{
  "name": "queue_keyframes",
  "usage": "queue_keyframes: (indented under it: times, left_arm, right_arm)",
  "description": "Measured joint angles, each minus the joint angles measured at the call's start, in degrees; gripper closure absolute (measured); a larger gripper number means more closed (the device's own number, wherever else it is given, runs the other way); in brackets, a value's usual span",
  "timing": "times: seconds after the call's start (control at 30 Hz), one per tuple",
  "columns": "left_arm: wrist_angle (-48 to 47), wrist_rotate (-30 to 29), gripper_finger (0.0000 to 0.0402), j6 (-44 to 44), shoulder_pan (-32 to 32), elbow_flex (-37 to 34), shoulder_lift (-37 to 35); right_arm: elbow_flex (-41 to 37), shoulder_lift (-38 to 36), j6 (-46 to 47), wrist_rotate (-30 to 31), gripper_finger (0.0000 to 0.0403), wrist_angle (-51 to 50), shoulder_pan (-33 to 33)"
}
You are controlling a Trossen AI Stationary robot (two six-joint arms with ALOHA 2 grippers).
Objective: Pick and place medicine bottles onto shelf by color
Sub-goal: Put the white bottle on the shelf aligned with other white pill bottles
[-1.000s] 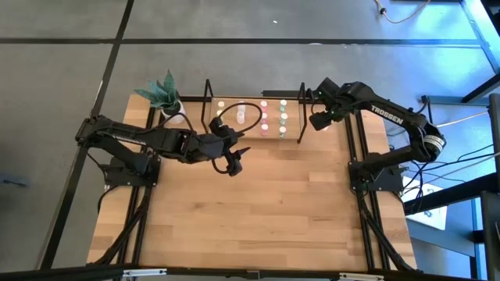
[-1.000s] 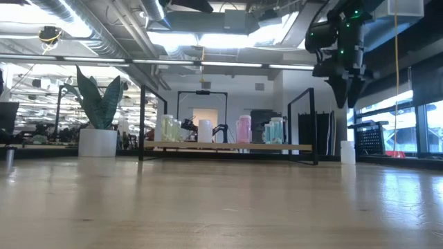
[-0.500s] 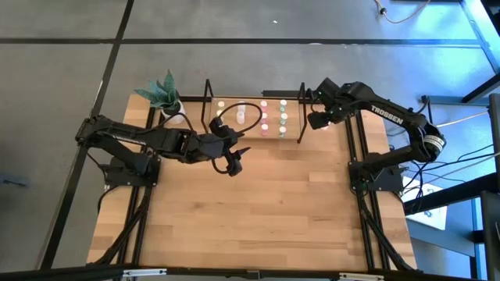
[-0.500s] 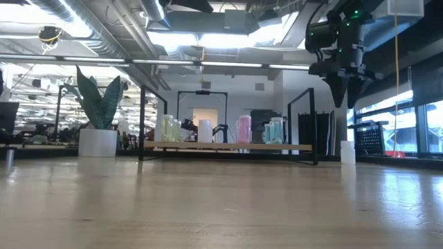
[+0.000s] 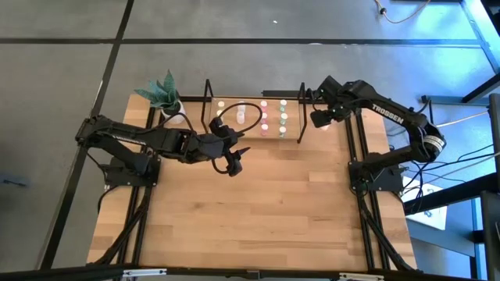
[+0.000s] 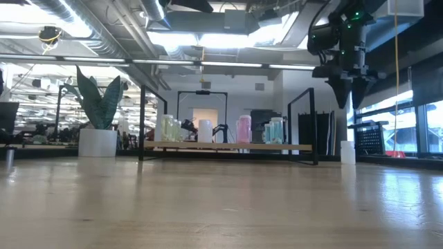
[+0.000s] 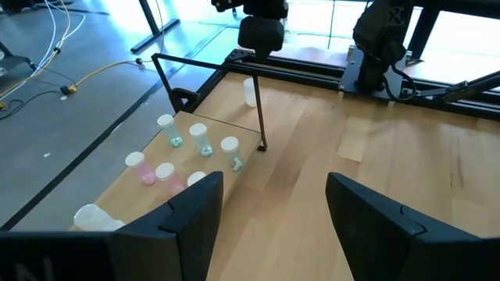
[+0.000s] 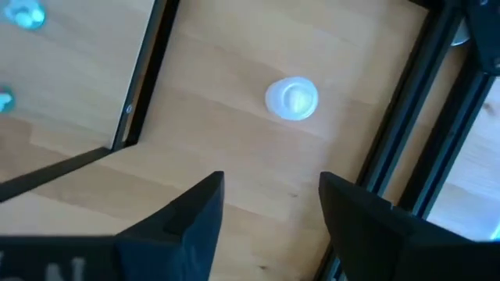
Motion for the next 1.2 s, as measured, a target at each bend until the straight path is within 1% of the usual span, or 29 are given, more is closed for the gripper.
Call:
queue_keyframes:
  times: [0.17,0.27,0.33,0.5,0.63,0.77,0.93,1.1,1.2]
  left_arm:
    - [0.0,0.0,0.0181,0.0,0.0,0.0,0.0]
    - [0.0,0.0,0.0181,0.0,0.0,0.0,0.0]
    - [0.0,0.0,0.0181,0.0,0.0,0.0,0.0]
    - [0.0,-0.1,0.0181,0.0,1.2,0.0,0.0]
    - [0.0,-0.1,0.0181,0.0,1.8,0.0,0.0]
    - [0.0,-0.1,0.0181,0.0,1.8,0.0,0.0]
    - [0.0,0.0,0.0181,0.0,1.6,0.0,0.0]
    - [0.0,0.0,0.0181,0.0,1.6,0.0,0.0]
    - [0.0,0.0,0.0181,0.0,1.6,0.0,0.0]
  right_arm:
    - [0.0,0.0,0.0,0.3,0.0144,0.9,-1.6]
    - [0.0,0.0,0.2,4.2,0.0121,2.3,-1.7]
    - [0.0,0.0,0.2,6.0,0.0112,2.7,-1.6]
    - [0.0,0.1,-0.4,8.9,0.0108,2.7,-0.2]
    - [-0.4,1.6,-3.2,9.1,0.0108,3.1,-0.3]
    - [-4.2,3.1,-4.5,7.6,0.0108,6.7,-0.3]
    - [-9.2,3.8,-12.2,5.4,0.0108,11.9,-1.0]
    - [-10.2,3.8,-15.0,5.2,0.0108,13.1,-2.8]
    - [-11.3,3.8,-20.9,5.3,0.0108,15.4,-3.9]
